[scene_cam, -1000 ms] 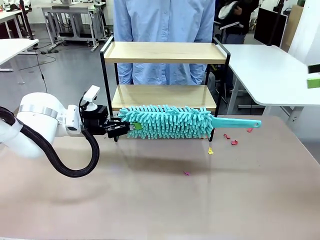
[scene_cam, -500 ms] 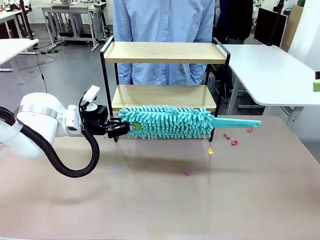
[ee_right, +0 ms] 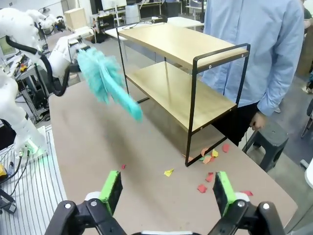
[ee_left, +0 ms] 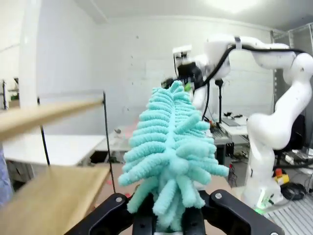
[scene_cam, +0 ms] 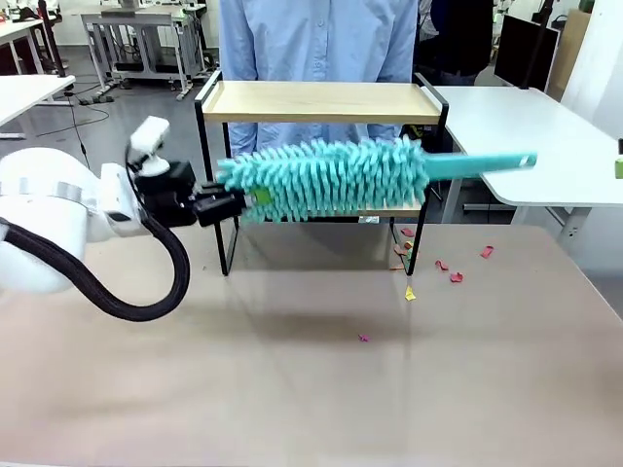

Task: Clean the shelf.
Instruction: Hand the Duster back to the human.

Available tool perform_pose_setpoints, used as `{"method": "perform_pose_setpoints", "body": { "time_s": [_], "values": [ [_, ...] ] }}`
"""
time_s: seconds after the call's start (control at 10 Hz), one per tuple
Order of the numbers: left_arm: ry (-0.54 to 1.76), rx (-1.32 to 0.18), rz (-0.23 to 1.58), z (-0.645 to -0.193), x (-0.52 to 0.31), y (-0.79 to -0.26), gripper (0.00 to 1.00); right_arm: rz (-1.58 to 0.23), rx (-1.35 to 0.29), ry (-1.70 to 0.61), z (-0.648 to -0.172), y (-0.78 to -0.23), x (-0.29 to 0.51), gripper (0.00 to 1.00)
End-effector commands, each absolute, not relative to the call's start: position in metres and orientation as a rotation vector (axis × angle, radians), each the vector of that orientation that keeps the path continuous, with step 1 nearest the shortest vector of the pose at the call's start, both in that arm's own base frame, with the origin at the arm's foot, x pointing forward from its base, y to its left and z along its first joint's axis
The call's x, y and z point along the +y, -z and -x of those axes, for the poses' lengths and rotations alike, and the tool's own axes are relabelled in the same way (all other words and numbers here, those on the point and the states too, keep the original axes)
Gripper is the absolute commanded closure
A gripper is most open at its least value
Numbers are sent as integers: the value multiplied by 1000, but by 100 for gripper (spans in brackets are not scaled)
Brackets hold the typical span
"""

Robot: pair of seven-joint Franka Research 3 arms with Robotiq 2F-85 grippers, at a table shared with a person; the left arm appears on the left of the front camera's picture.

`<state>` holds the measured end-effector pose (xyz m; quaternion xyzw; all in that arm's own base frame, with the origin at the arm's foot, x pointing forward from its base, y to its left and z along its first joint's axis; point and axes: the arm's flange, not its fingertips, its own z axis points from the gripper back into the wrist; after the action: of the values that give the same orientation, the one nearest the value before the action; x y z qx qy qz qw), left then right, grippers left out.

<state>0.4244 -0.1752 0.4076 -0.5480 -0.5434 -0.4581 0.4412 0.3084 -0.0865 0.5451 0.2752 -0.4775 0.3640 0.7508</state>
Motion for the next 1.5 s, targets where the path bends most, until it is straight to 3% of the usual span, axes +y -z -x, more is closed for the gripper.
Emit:
{"method": "perform_pose_setpoints", "body": {
  "time_s": [0.0,0.4,0.8,1.1,1.4],
  "values": [
    [1059,-1452,1261,-389,-165,-463,83,-606,-1080,-807,-312,-544,-86,0],
    [730,-1748,1004,-361,-78,-526,83,-606,-1080,-807,-312,-544,-86,0],
    [275,-1975,664,-334,42,-529,83,-606,-1080,-807,-312,-544,-86,0],
    [28,-1956,494,-333,107,-496,83,-606,-1080,-807,-312,-544,-86,0],
    [-52,-1849,348,-344,112,-446,83,-606,-1080,-807,-312,-544,-86,0]
  ]
}}
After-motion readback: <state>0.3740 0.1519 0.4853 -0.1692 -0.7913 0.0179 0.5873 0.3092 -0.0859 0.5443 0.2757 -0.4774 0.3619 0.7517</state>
